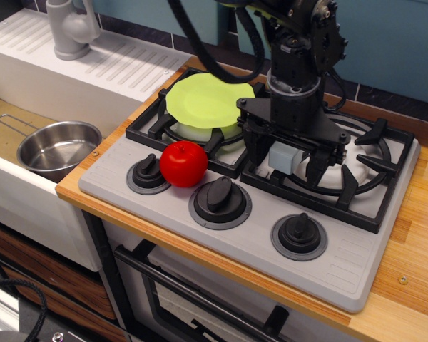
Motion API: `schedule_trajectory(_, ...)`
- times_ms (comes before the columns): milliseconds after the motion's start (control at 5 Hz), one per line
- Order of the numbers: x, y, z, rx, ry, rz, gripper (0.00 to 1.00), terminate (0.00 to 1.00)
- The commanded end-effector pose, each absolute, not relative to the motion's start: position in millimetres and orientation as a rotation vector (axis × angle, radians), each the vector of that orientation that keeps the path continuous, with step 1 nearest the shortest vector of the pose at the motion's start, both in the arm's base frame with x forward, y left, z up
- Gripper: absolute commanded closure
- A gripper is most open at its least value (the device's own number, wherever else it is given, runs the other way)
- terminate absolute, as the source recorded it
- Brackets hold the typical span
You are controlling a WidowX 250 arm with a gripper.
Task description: Put cube on plate and smalltomato in pot or pan in sink
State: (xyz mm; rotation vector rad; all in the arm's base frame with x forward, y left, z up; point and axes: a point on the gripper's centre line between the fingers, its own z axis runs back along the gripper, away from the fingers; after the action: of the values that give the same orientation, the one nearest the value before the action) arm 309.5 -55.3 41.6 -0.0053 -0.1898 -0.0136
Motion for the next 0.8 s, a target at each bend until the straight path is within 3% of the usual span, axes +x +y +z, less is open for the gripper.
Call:
schedule_trajectory(0, 316, -52, 48, -0.002, -0.204, -0.018, 1.0, 0.0)
schedule_trajectory(600, 320, -31, 86, 0.013, -0.147, -0.046, 1.0, 0.0)
